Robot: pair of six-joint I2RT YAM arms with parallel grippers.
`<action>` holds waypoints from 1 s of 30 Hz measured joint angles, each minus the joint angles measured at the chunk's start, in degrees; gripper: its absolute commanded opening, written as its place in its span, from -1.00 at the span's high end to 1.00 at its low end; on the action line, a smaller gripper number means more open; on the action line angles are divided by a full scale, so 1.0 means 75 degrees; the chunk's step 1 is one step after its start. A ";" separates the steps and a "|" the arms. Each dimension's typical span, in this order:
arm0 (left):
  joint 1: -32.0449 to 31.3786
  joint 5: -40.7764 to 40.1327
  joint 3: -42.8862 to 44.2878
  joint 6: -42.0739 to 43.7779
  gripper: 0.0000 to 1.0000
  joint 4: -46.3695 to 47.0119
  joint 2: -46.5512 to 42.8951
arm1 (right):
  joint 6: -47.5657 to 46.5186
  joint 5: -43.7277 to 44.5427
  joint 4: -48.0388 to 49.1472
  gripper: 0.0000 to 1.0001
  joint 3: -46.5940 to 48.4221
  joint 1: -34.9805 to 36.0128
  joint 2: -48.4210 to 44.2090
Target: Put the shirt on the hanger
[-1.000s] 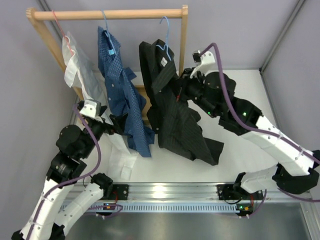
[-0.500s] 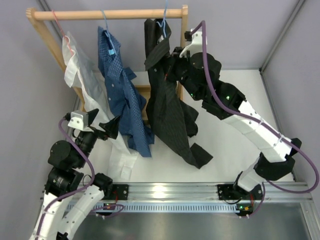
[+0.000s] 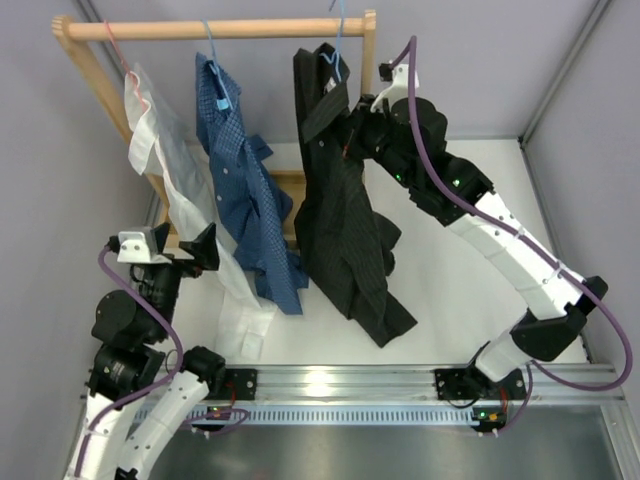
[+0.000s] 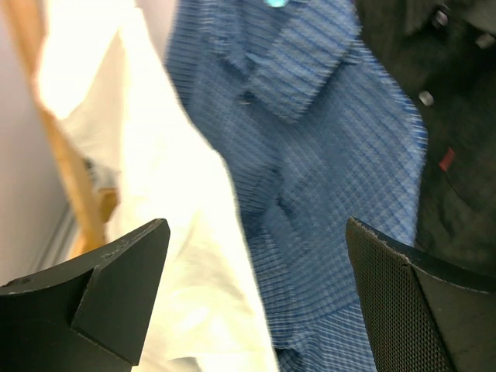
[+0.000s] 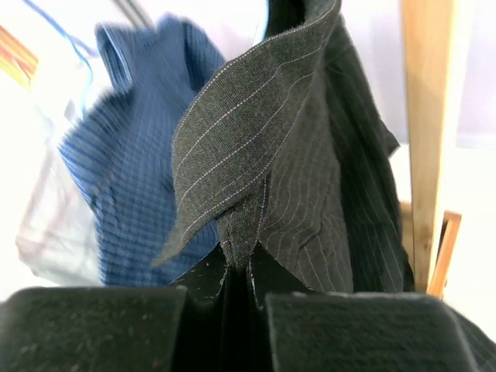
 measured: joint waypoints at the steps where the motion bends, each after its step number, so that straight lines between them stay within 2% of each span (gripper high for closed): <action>1: 0.0017 -0.0236 -0.0026 -0.0006 -0.97 0.0000 -0.0029 | 0.0012 -0.0073 0.0064 1.00 -0.0175 0.0000 -0.0050; 6: 0.0073 -0.1486 -0.0082 -0.0090 -0.97 -0.0003 -0.0166 | 0.0087 -0.0373 0.0277 1.00 -0.0988 0.0000 -0.0195; 8: 0.0125 -0.2110 -0.0082 -0.0213 -0.96 -0.0009 -0.0207 | 0.0143 -0.0428 0.0434 0.39 -0.1113 -0.0003 -0.0242; 9: 0.0152 -0.2419 -0.0085 -0.0265 -0.96 -0.0015 -0.0230 | 0.0192 -0.0452 0.0481 -0.04 -0.1166 -0.0003 -0.0277; 10: 0.0181 -0.2763 -0.0087 -0.0344 -0.96 -0.0015 -0.0262 | 0.0256 -0.0516 0.0530 -0.60 -0.1221 -0.0003 -0.0341; 11: 0.0213 -0.3098 -0.0093 -0.0423 -0.96 -0.0026 -0.0303 | 0.0289 -0.0583 0.0568 -0.87 -0.1276 0.0000 -0.0423; 12: 0.0233 -0.3366 -0.0099 -0.0469 -0.97 -0.0032 -0.0347 | 0.0277 -0.0670 0.0624 -0.99 -0.1341 0.0000 -0.0516; 16: 0.0268 -0.4197 -0.0134 -0.0615 -0.97 -0.0032 -0.0542 | 0.0119 -0.0953 0.0784 -0.99 -0.1853 0.0000 -0.1174; 20: 0.0291 -0.4380 -0.0152 -0.0644 -0.96 -0.0096 -0.0373 | -0.0414 -0.0676 0.0734 -0.99 -0.2742 0.0000 -0.2483; 25: 0.0306 -0.4179 -0.0143 -0.0659 -0.96 -0.0568 0.0105 | -0.1349 0.0968 0.0131 -0.99 -0.3244 -0.0003 -0.4182; 30: 0.0306 -0.4010 0.0230 -0.0746 -0.96 -0.1760 0.0070 | -0.1877 0.2789 -0.0938 -0.99 -0.3885 -0.0003 -0.5794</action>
